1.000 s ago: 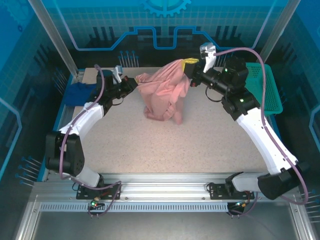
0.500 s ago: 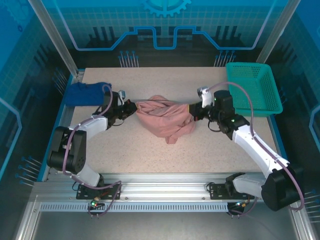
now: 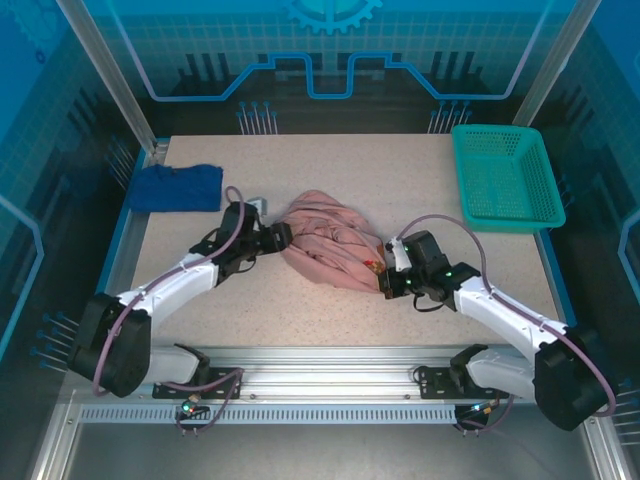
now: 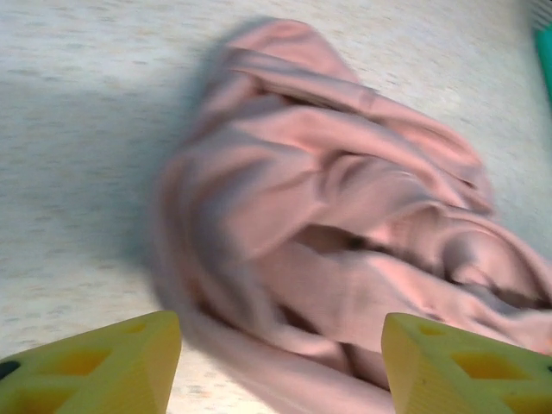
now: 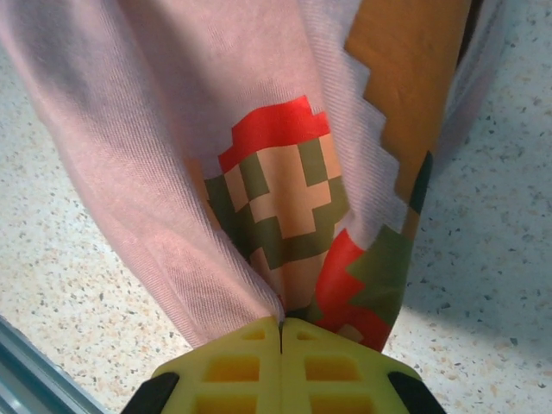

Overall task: Fold the inside-out t-shirt
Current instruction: Turn the T-shirt inside out at the center of the table.

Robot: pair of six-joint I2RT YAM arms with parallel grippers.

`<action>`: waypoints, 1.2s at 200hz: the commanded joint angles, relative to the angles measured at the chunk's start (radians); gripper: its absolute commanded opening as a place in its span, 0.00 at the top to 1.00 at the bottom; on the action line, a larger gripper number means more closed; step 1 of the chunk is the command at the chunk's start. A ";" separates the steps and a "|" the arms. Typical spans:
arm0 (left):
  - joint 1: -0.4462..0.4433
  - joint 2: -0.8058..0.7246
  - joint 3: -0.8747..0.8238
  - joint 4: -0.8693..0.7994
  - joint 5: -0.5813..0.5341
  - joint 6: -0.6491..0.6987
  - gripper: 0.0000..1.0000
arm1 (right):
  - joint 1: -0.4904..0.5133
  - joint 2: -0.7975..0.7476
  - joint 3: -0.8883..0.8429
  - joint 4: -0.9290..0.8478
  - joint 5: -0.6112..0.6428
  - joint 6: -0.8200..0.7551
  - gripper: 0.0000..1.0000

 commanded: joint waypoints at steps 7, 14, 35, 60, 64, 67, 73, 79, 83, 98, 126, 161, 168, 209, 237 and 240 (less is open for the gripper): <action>-0.044 0.107 0.111 -0.051 0.073 0.095 0.34 | 0.040 0.037 0.003 -0.014 0.053 0.001 1.00; -0.054 0.140 0.140 -0.060 0.088 0.104 0.34 | 0.046 0.045 0.003 -0.013 0.053 -0.002 1.00; -0.070 0.249 0.248 -0.121 0.079 0.153 0.33 | 0.054 0.055 0.002 -0.010 0.062 -0.007 1.00; -0.072 0.374 0.369 -0.190 0.057 0.228 0.32 | 0.054 0.046 0.008 -0.008 0.068 -0.019 1.00; -0.072 0.390 0.384 -0.200 0.053 0.239 0.31 | 0.054 0.045 0.011 -0.009 0.071 -0.021 1.00; -0.073 0.402 0.395 -0.207 0.049 0.244 0.31 | 0.053 0.043 0.014 -0.011 0.072 -0.023 1.00; -0.075 0.422 0.415 -0.220 0.046 0.258 0.30 | 0.054 0.043 0.018 -0.014 0.074 -0.026 1.00; -0.076 0.440 0.432 -0.232 0.043 0.271 0.30 | 0.052 0.042 0.020 -0.016 0.078 -0.030 1.00; -0.079 0.447 0.440 -0.239 0.035 0.278 0.29 | 0.051 0.042 0.022 -0.017 0.081 -0.032 1.00; -0.081 0.472 0.458 -0.249 0.020 0.302 0.29 | 0.047 0.041 0.027 -0.019 0.081 -0.039 1.00; -0.082 0.514 0.497 -0.265 0.008 0.320 0.35 | 0.036 0.045 0.036 -0.020 0.072 -0.050 1.00; -0.081 0.537 0.544 -0.235 0.009 0.310 0.65 | 0.030 0.051 0.050 -0.016 0.071 -0.058 1.00; -0.080 0.535 0.555 -0.227 0.012 0.309 0.73 | 0.027 0.051 0.053 -0.017 0.074 -0.062 1.00; -0.078 0.430 0.615 -0.200 0.026 0.328 1.00 | 0.000 0.009 0.127 -0.024 0.109 -0.114 1.00; -0.061 0.214 0.570 -0.134 0.061 0.288 1.00 | -0.007 -0.045 0.167 -0.014 0.126 -0.167 1.00; -0.059 0.191 0.560 -0.122 0.069 0.279 1.00 | -0.010 -0.049 0.172 -0.011 0.130 -0.172 1.00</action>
